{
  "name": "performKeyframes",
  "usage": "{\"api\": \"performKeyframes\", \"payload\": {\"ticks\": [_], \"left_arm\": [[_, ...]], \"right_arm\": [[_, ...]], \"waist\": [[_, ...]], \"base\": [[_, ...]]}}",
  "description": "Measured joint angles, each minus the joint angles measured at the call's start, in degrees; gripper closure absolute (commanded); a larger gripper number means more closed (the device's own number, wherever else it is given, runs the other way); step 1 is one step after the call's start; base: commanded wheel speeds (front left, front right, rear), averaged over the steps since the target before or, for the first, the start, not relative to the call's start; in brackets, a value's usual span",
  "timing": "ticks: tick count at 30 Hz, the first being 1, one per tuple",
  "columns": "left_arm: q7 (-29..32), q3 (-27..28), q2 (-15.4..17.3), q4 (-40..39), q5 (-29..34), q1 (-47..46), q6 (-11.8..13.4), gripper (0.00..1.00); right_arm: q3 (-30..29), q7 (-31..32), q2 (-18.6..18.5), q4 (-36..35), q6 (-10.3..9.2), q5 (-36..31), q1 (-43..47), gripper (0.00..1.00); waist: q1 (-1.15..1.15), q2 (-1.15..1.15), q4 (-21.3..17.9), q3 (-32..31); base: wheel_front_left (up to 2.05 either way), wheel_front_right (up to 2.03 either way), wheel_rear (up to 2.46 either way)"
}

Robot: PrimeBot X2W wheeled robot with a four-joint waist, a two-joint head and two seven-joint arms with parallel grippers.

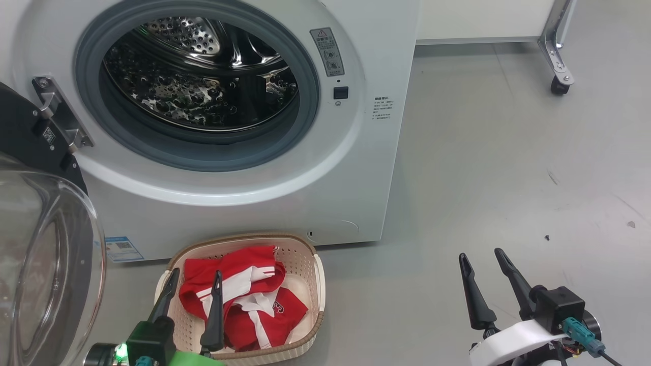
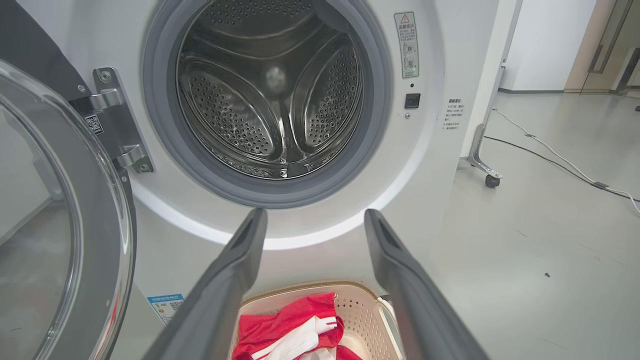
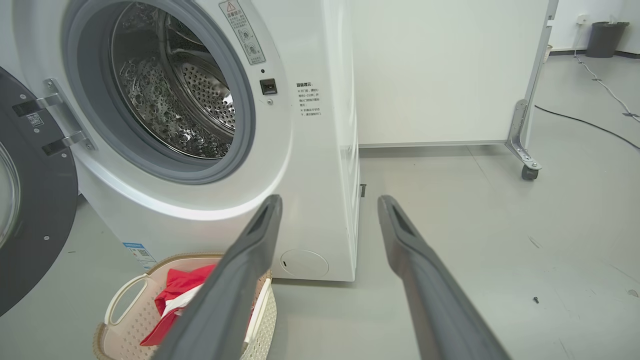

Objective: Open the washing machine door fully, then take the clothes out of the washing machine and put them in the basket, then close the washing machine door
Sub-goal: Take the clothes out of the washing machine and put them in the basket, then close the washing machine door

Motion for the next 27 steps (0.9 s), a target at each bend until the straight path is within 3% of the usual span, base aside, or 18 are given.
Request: {"api": "performKeyframes", "payload": {"ticks": [27], "left_arm": [[1.85,-0.46,0.2,-6.01,1.32,3.1,0.71,0.0]], "right_arm": [[0.46,0.0,0.19,-1.67,-0.54,-0.02,0.9,0.0]], "waist": [[0.0,0.0,-0.28,-0.11]], "base": [[-0.01,0.01,0.0]]}}
